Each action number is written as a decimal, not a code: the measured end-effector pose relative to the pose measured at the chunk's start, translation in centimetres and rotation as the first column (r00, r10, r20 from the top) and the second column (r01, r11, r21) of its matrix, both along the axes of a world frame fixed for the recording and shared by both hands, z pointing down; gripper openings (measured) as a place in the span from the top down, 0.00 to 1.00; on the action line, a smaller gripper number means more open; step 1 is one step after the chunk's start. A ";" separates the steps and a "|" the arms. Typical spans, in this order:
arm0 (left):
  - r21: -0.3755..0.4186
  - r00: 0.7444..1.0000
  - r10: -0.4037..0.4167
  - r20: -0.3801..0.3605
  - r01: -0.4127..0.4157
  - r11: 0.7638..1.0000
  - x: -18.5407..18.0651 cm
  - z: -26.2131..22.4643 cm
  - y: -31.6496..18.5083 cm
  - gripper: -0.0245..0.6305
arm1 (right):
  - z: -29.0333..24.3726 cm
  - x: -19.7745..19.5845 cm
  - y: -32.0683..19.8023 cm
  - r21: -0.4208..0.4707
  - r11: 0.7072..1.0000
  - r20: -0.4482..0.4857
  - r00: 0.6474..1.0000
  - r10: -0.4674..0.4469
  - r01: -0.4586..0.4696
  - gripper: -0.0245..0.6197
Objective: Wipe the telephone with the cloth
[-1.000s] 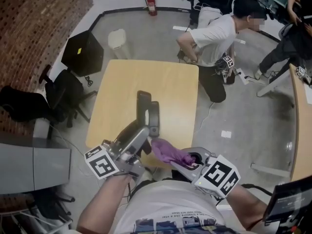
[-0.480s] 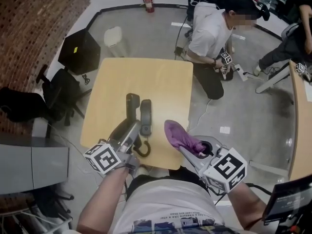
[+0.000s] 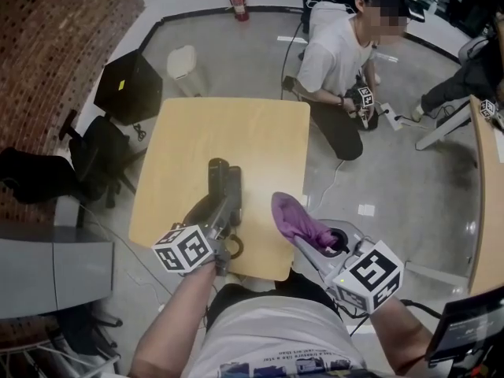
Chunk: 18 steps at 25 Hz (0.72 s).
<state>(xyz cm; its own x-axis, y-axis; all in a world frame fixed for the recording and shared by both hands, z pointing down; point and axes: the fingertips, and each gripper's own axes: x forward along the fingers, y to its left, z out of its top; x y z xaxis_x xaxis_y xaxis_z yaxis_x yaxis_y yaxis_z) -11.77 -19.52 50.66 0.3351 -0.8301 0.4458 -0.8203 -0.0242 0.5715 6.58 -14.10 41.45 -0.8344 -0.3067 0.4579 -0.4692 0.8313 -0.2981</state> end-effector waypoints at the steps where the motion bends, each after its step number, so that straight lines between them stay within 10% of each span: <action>1: -0.010 1.000 -0.006 0.027 0.007 1.000 -0.3 0.4 0.1 0.57 | 0.0 0.0 0.1 -0.002 1.000 0.007 1.000 -0.004 0.004 0.83; 18: -0.235 0.960 0.001 0.278 0.067 0.970 -1.5 9.5 -2.0 0.57 | 0.1 1.8 -1.3 -0.044 0.999 -0.007 1.000 0.021 -0.022 0.83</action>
<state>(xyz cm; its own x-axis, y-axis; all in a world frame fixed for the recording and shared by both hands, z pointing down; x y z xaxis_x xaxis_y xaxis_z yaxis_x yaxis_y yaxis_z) -13.29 -21.50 60.19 0.1456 -0.6953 0.7038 -0.9438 0.1157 0.3095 8.34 -15.44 41.58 -0.8246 -0.3038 0.4772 -0.4889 0.8071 -0.3310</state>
